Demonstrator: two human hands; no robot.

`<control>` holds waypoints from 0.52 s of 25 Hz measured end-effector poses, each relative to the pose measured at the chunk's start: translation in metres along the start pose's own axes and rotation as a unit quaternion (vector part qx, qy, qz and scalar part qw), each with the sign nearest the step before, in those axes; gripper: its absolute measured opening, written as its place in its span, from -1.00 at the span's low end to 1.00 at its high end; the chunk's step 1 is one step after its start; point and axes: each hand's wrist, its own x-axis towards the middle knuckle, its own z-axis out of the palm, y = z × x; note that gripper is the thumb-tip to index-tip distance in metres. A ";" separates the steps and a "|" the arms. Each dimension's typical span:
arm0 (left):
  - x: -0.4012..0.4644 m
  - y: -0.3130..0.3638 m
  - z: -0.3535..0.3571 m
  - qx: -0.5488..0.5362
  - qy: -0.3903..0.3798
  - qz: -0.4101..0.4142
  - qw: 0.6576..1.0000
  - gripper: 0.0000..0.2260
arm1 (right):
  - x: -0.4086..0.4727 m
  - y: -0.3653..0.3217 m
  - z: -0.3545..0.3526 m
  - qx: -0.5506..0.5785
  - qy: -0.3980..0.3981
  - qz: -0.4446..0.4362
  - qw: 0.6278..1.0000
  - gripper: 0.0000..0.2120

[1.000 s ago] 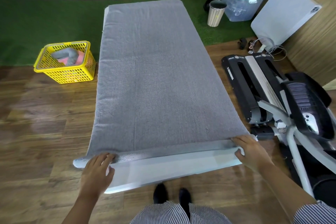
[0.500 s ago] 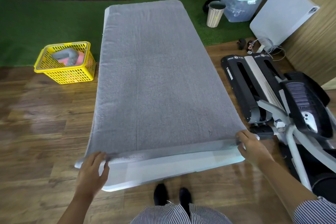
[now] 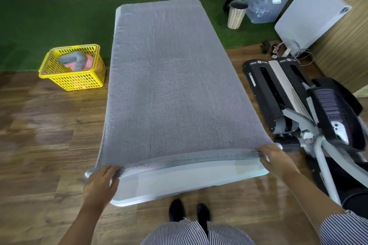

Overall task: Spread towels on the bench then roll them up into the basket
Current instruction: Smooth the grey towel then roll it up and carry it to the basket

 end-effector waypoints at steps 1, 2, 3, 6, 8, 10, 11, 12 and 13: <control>-0.002 -0.001 -0.001 0.008 -0.001 0.004 1.000 -0.63 | 0.001 0.000 -0.001 -0.003 -0.008 0.000 1.000 -0.78; -0.004 -0.002 -0.003 0.014 -0.005 0.008 1.000 -0.62 | 0.002 -0.001 -0.002 -0.009 -0.016 -0.003 1.000 -0.83; -0.005 -0.004 -0.004 0.020 -0.002 0.014 1.000 -0.62 | 0.004 0.000 -0.001 -0.018 -0.021 -0.006 1.000 -0.85; -0.005 -0.005 -0.004 0.034 0.032 0.017 0.999 -0.62 | 0.007 -0.002 0.001 -0.040 -0.004 -0.005 0.999 -0.86; -0.003 0.003 -0.006 0.045 0.066 0.015 0.997 -0.66 | 0.011 -0.004 0.002 -0.035 0.032 -0.008 0.999 -0.80; -0.002 0.012 -0.007 0.053 0.086 0.004 0.995 -0.71 | 0.012 -0.005 0.003 -0.032 0.072 -0.016 0.997 -0.77; -0.002 0.015 -0.006 0.046 0.089 -0.001 0.995 -0.73 | 0.011 -0.004 0.003 -0.034 0.082 -0.023 0.996 -0.77; -0.002 0.016 -0.006 0.034 0.086 -0.009 0.996 -0.73 | 0.011 -0.002 0.005 -0.034 0.083 -0.026 0.996 -0.78; -0.002 0.016 -0.004 0.026 0.083 -0.013 0.996 -0.72 | 0.009 -0.001 0.006 -0.029 0.077 -0.023 0.996 -0.79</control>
